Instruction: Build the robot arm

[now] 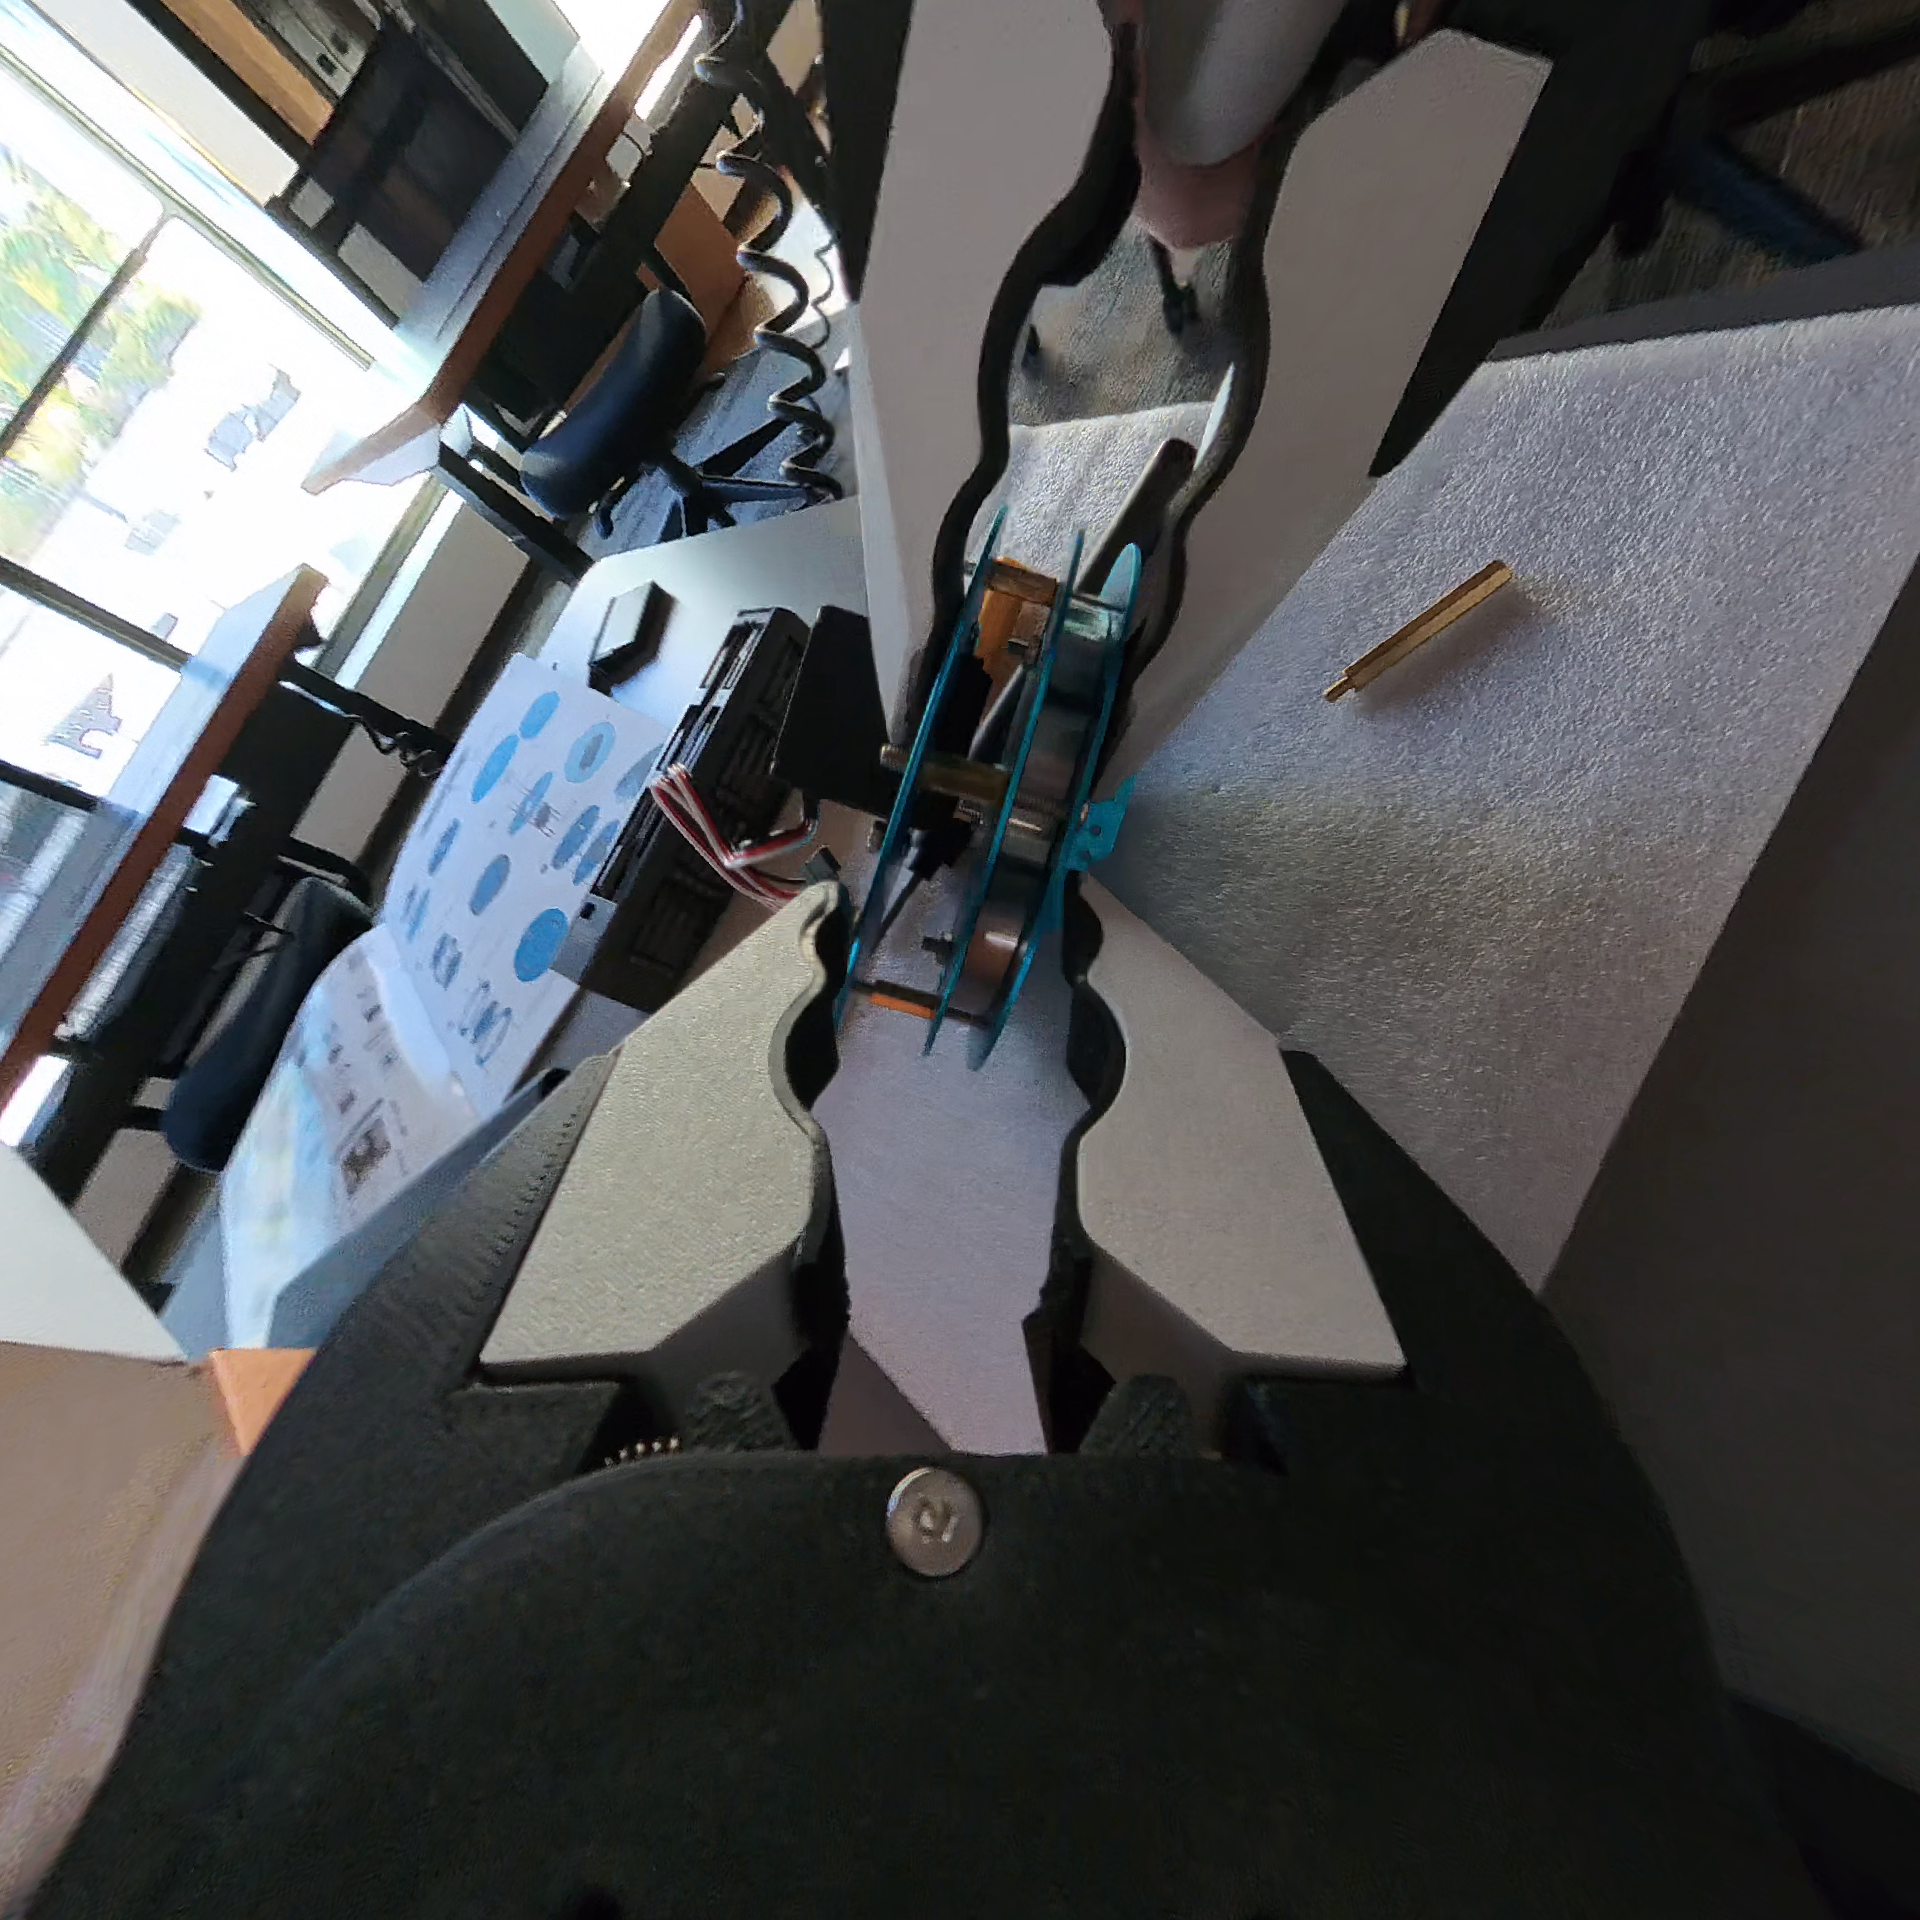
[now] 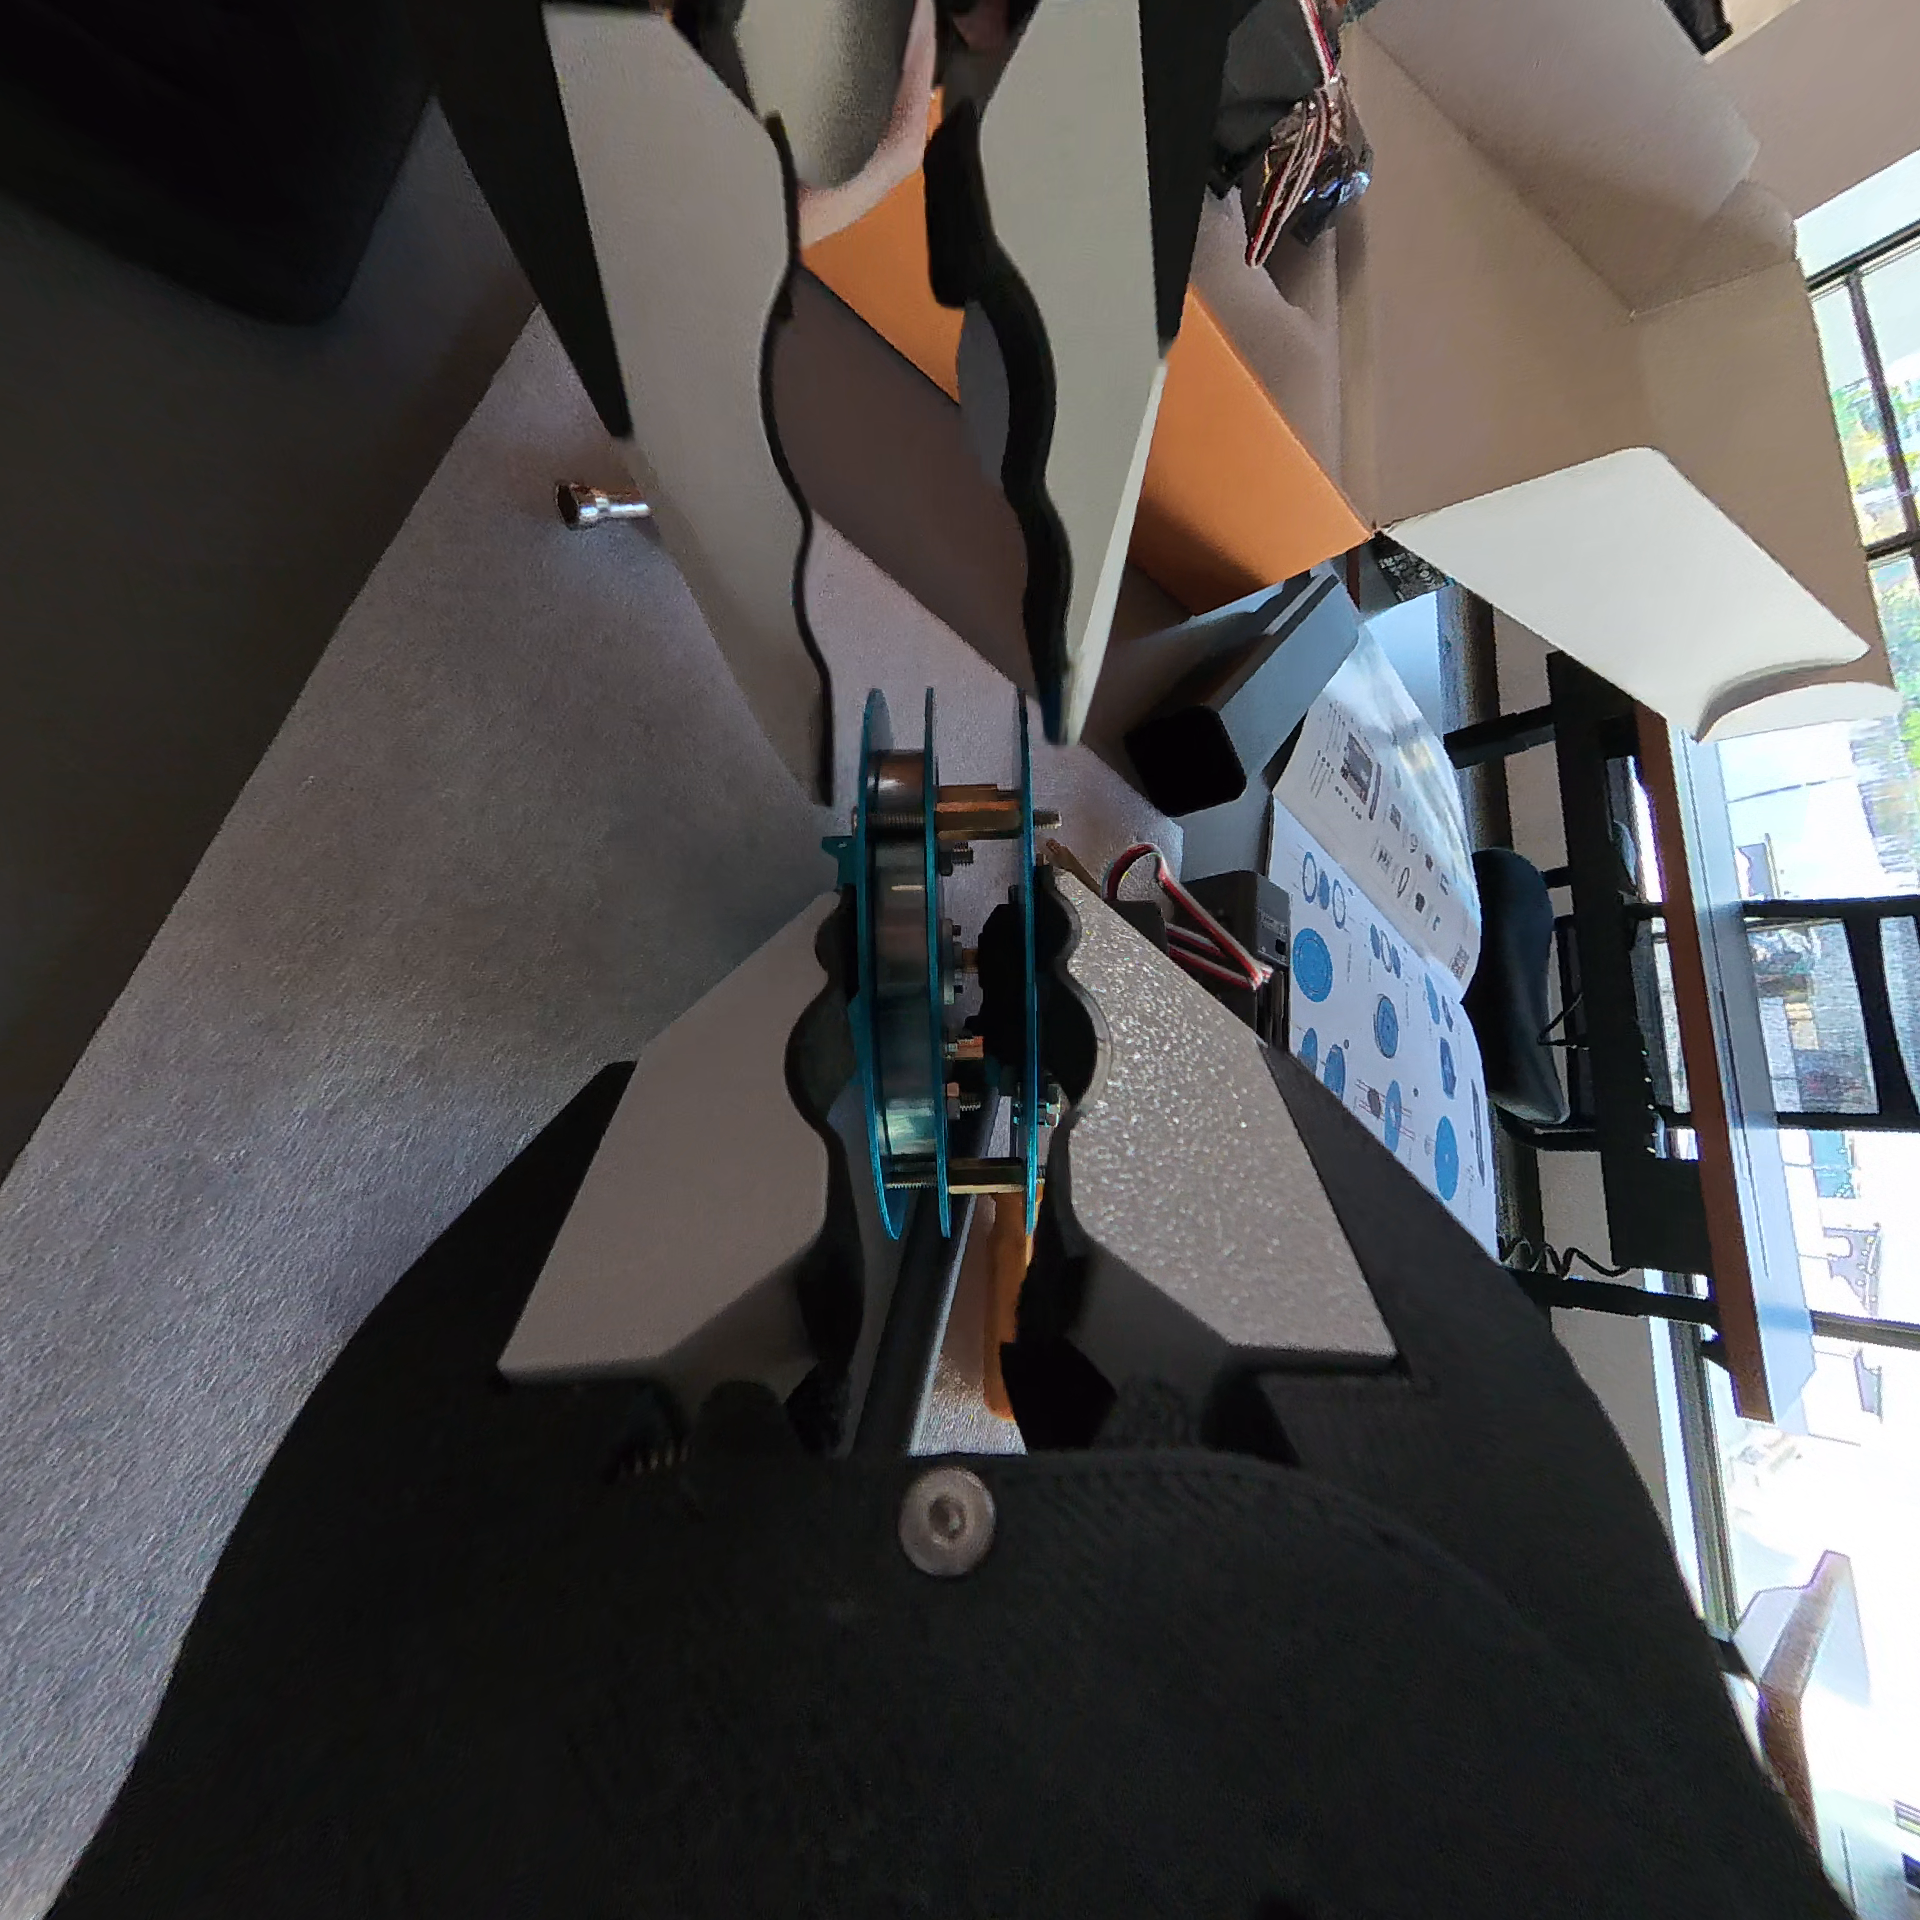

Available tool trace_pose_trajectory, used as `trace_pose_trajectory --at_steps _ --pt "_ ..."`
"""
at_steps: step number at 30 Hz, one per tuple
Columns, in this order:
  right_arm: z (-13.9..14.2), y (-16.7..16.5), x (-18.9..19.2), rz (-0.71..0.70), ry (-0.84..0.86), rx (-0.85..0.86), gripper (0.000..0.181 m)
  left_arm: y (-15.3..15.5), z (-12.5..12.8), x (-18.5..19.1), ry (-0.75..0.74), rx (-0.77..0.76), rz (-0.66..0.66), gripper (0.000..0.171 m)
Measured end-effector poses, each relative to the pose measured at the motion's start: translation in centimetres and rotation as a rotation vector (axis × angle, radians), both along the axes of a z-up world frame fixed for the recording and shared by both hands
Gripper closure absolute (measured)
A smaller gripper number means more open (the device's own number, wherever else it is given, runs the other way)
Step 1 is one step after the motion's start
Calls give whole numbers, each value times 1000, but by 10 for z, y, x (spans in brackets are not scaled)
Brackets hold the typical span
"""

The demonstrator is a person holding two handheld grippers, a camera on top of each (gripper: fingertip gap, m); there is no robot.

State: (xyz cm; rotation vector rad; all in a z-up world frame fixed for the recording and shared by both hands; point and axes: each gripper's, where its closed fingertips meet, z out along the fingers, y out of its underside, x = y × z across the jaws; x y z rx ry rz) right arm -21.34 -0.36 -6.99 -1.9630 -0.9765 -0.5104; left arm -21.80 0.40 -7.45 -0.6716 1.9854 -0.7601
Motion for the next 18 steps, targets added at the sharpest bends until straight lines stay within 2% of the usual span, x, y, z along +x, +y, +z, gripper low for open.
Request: trace_pose_trajectory --at_steps 3,6,9,14,18 --pt "1 -5 5 -7 33 16 150 5 -1 -6 10 -14 -1 115" --pt "1 -10 11 -9 61 20 149 18 -14 0 41 75 31 109" --pt "1 -13 13 8 74 26 150 26 -21 11 37 136 47 114" --pt "0 -15 15 8 73 14 150 22 -28 19 21 226 -18 134" --pt "-1 -18 16 13 74 9 150 18 -27 19 -2 258 -31 134"
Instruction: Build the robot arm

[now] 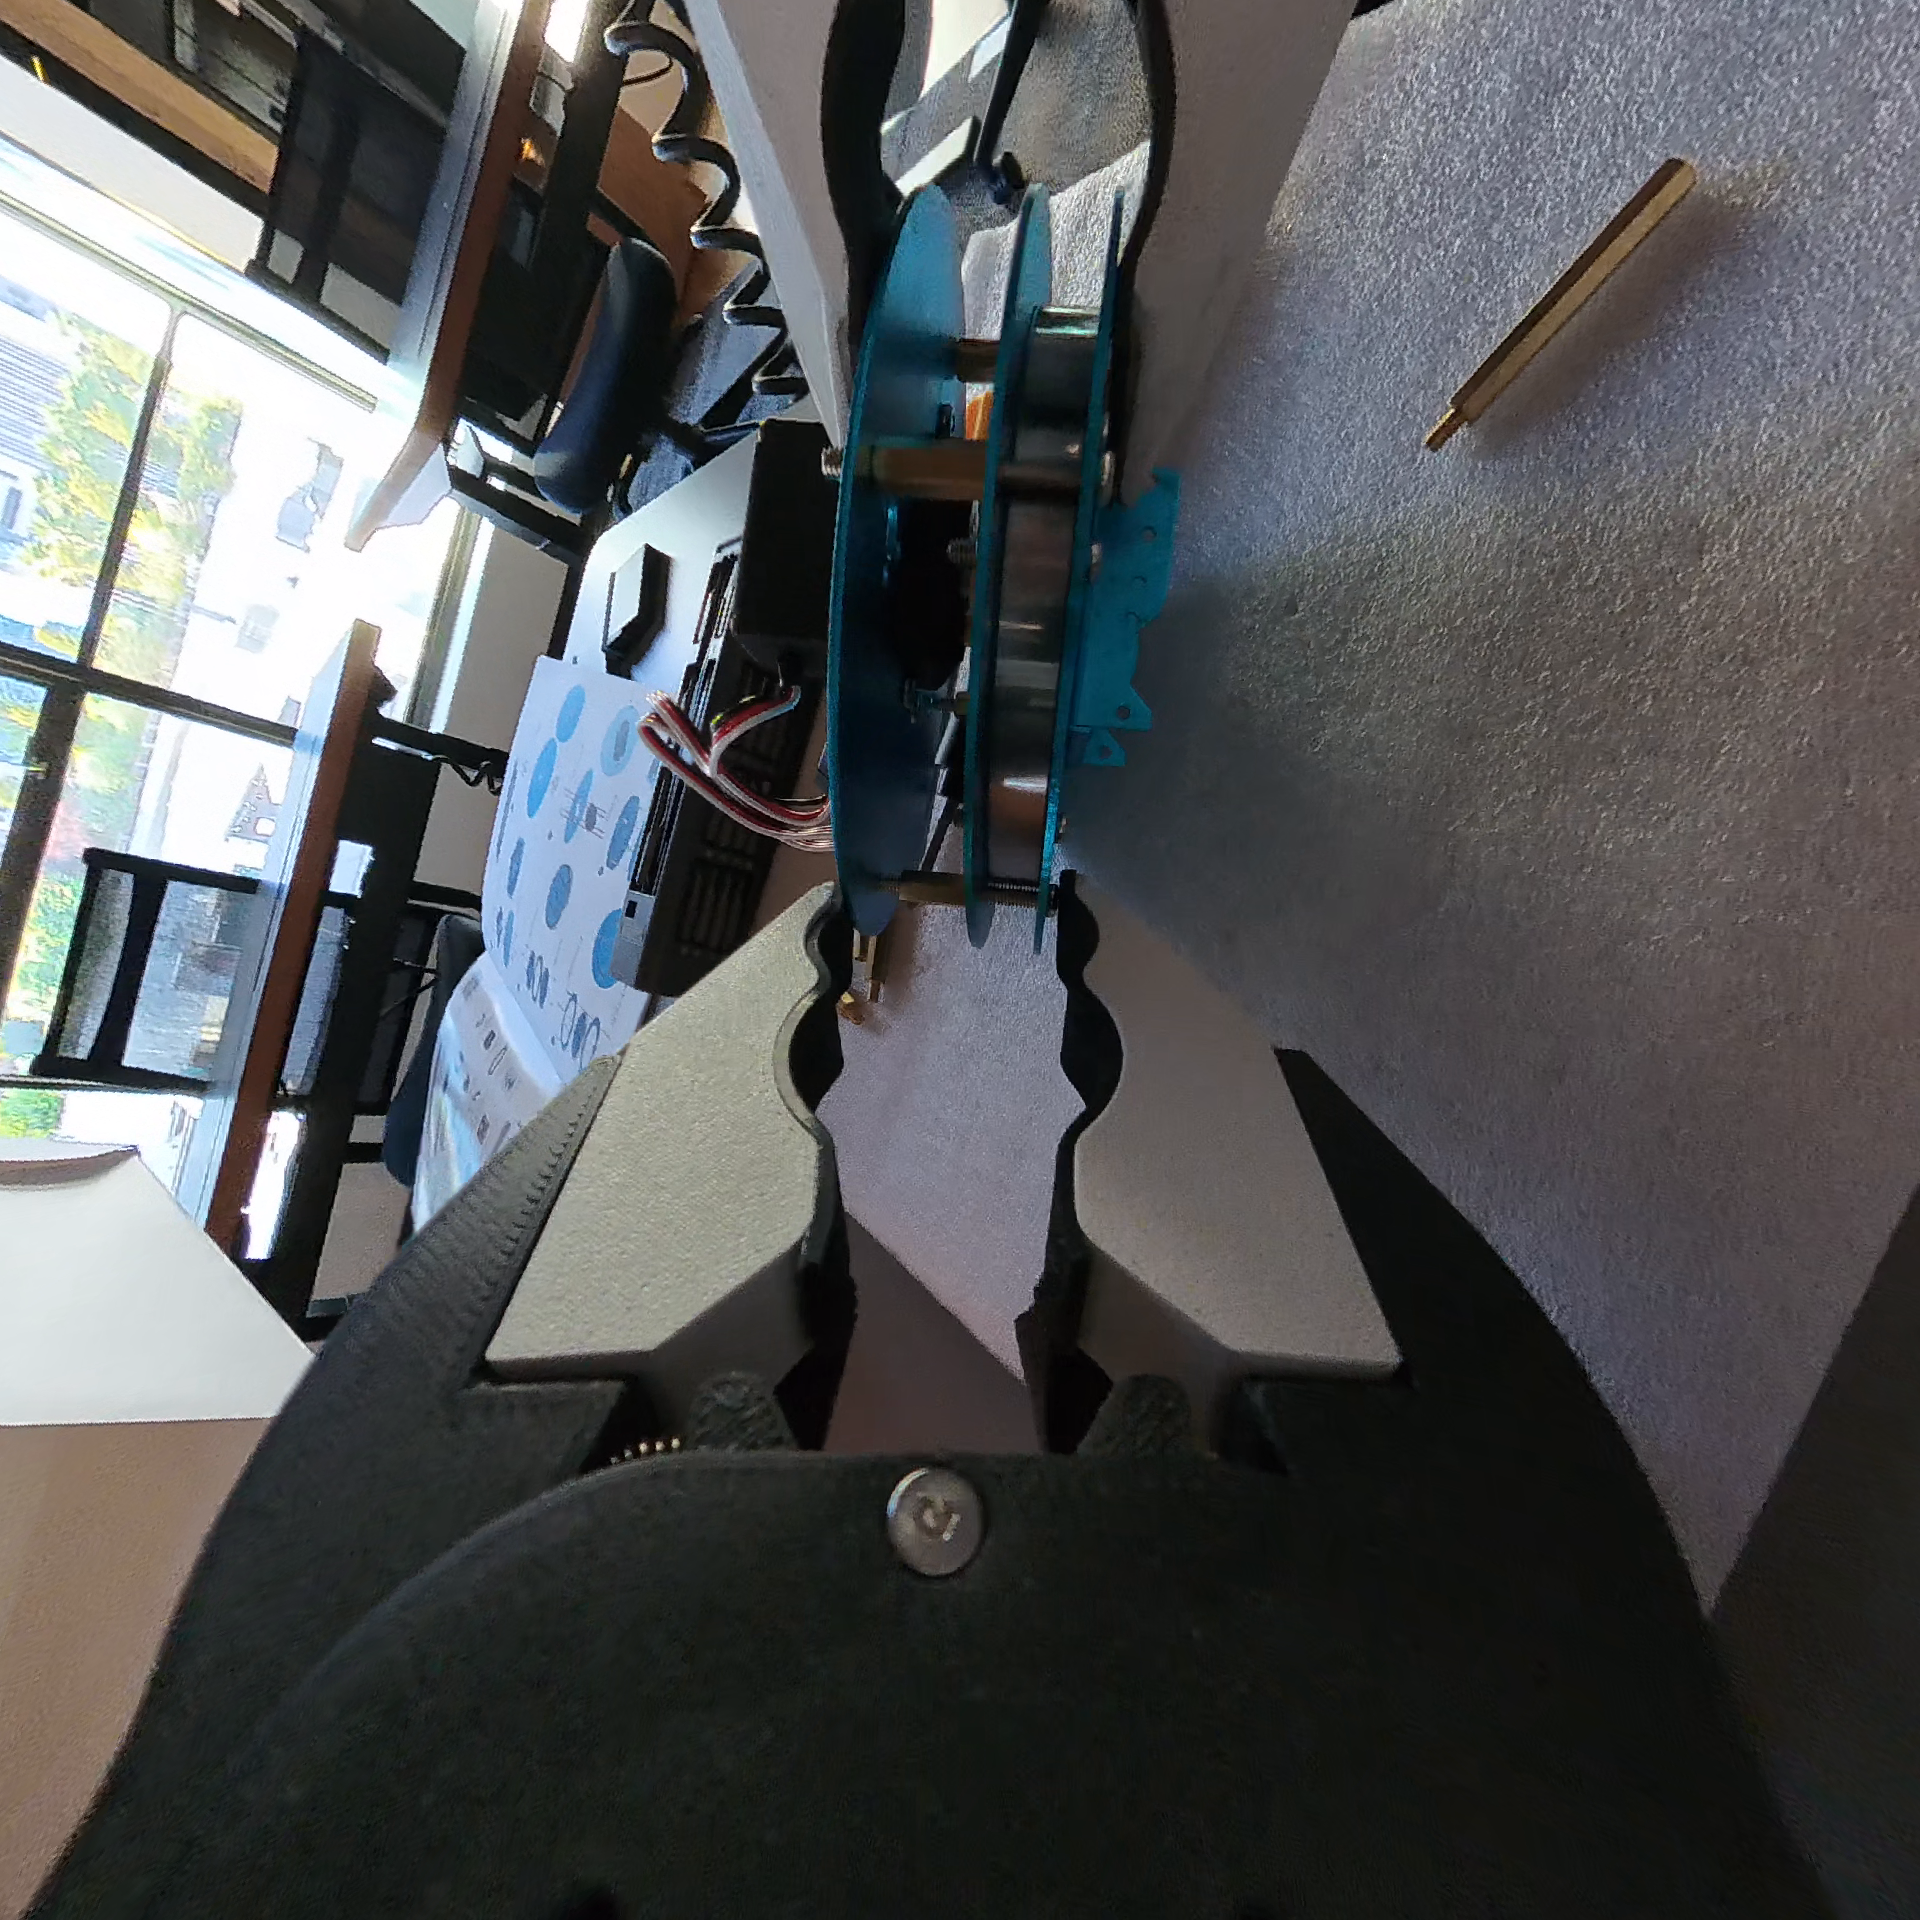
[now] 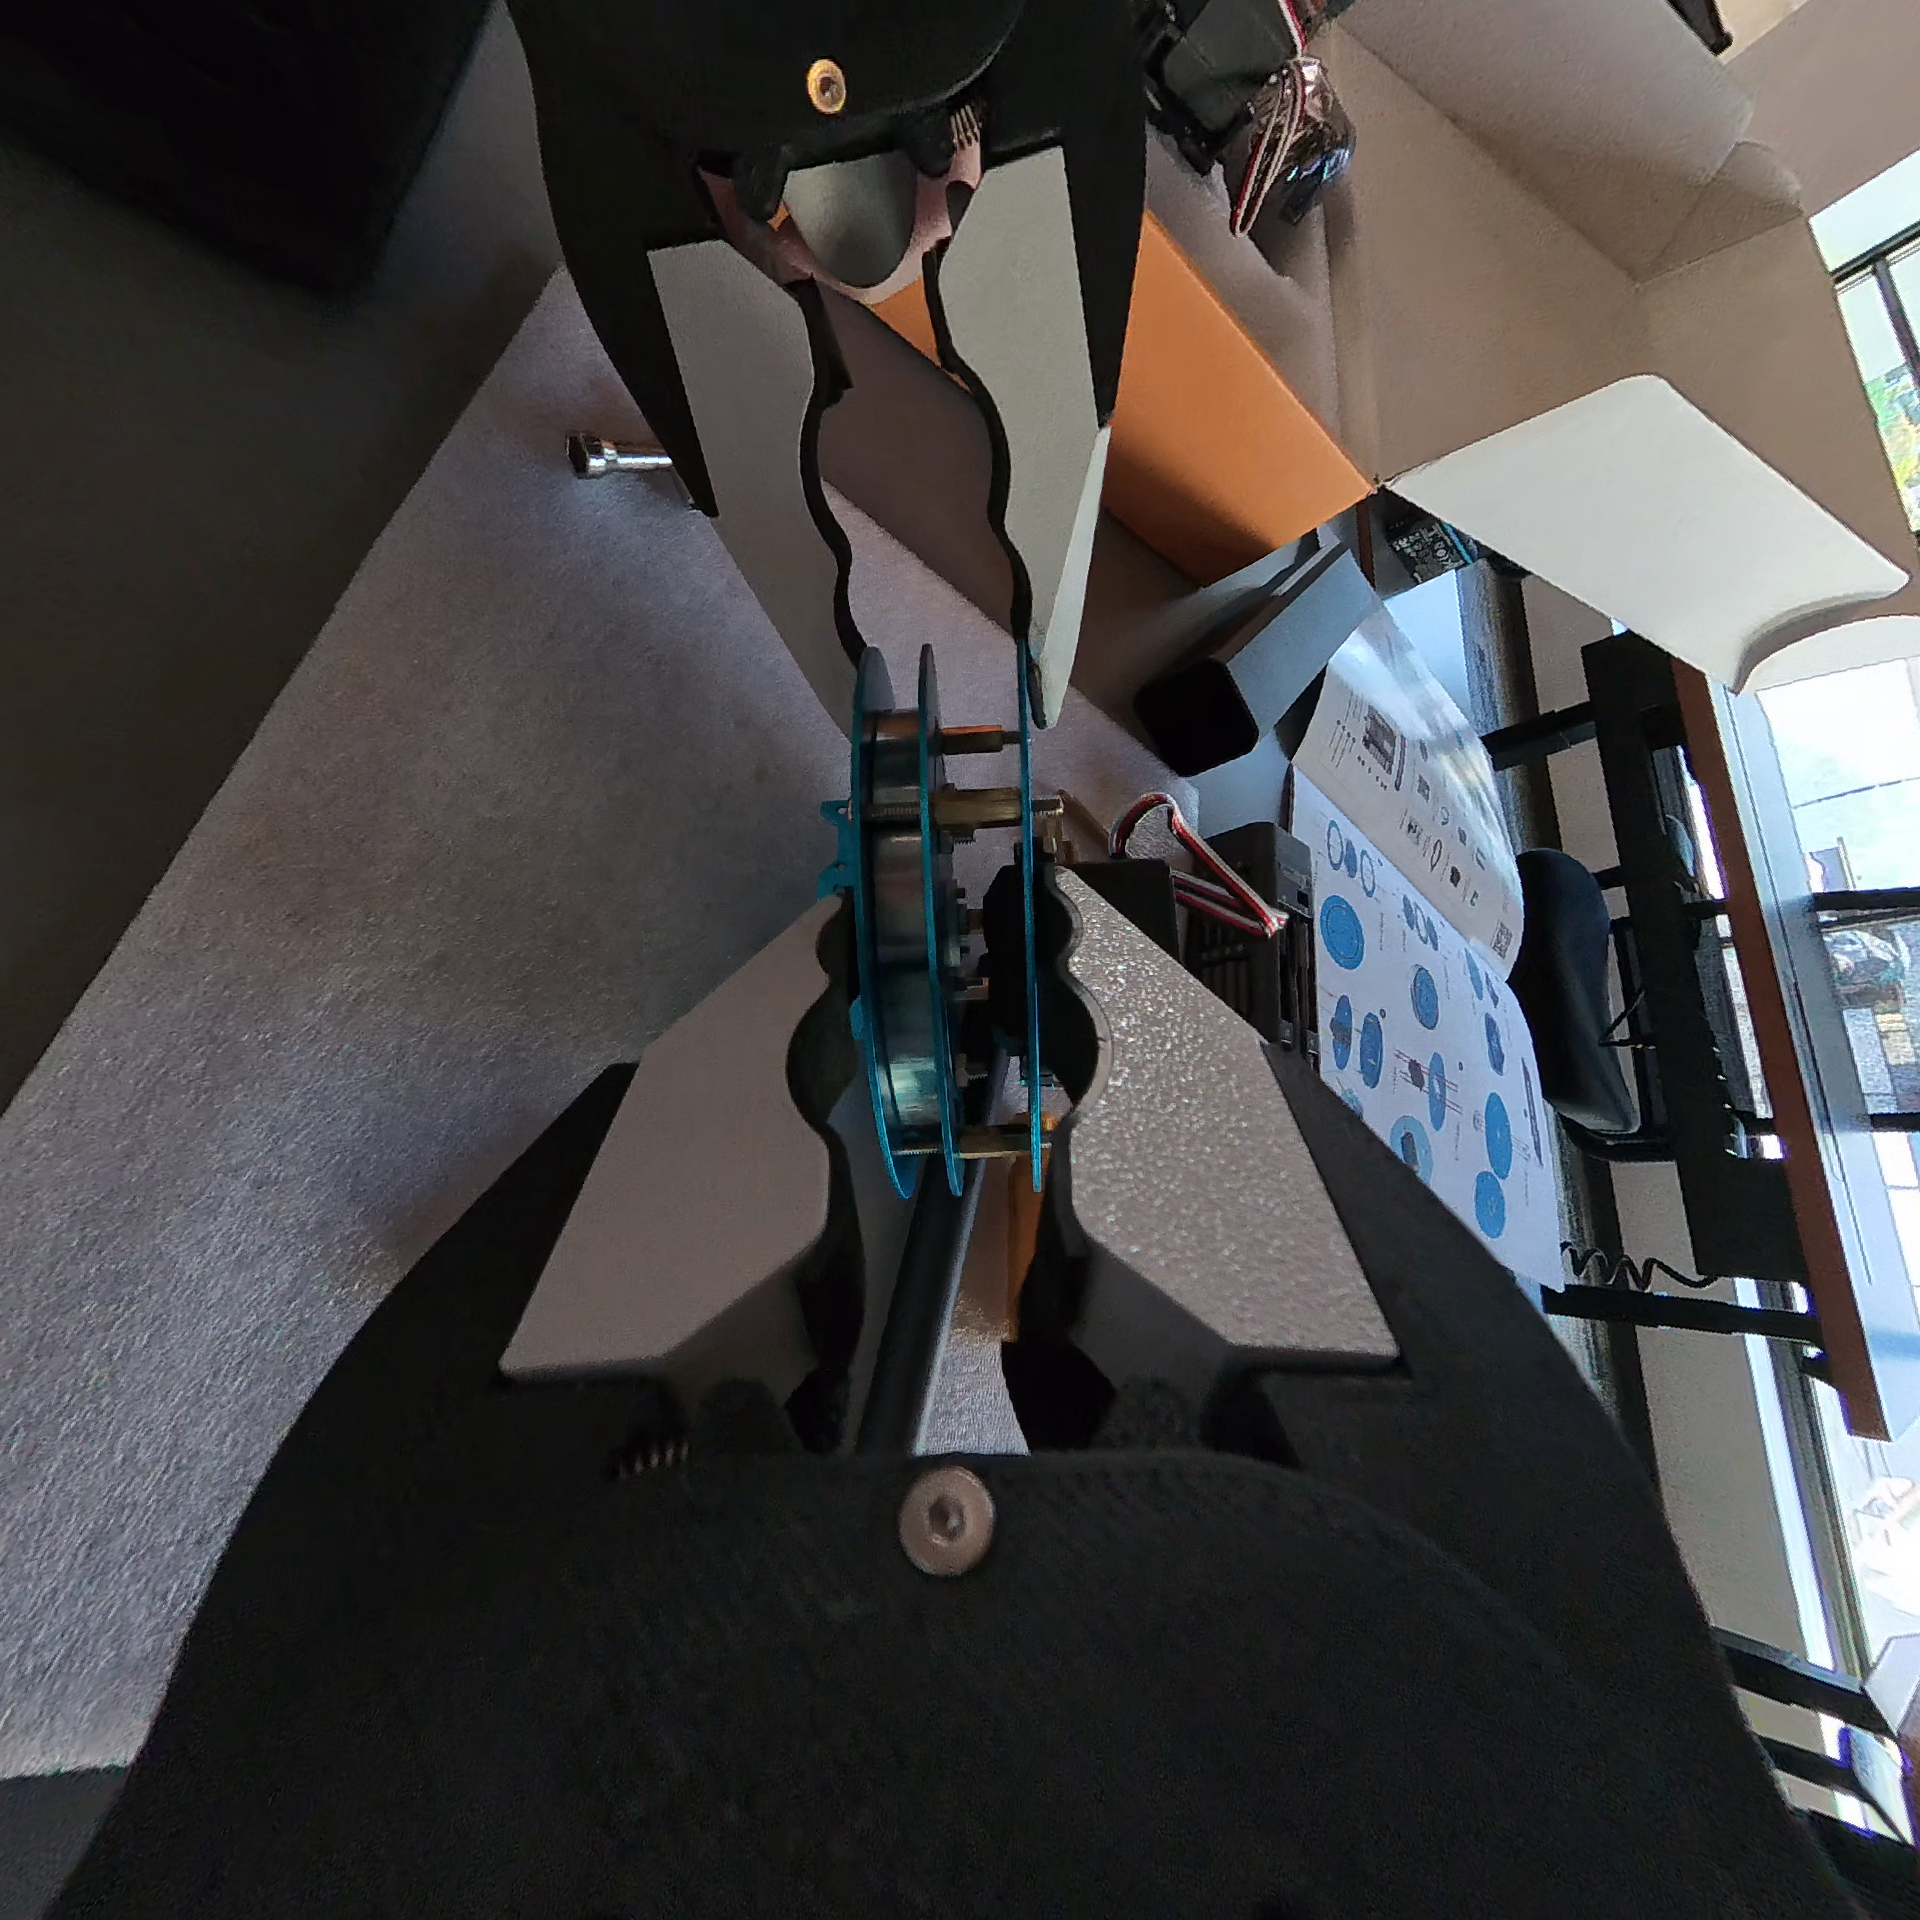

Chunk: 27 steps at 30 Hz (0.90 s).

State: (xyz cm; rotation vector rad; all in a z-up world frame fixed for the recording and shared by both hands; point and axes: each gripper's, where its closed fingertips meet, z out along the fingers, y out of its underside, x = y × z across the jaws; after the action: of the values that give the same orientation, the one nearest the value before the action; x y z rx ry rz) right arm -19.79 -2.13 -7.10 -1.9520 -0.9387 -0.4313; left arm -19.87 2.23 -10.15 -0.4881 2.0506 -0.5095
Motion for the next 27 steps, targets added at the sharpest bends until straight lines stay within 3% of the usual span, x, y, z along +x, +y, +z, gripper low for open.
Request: trace_pose_trajectory --at_steps 14,21,27 --pt "1 3 1 -15 0 30 146 2 -3 -1 39 -64 28 140" --pt "-5 -13 34 -137 40 12 121 2 -4 -2 47 -93 26 140" --pt "-20 -14 42 -169 60 -45 140 3 -6 -2 59 -123 37 140"
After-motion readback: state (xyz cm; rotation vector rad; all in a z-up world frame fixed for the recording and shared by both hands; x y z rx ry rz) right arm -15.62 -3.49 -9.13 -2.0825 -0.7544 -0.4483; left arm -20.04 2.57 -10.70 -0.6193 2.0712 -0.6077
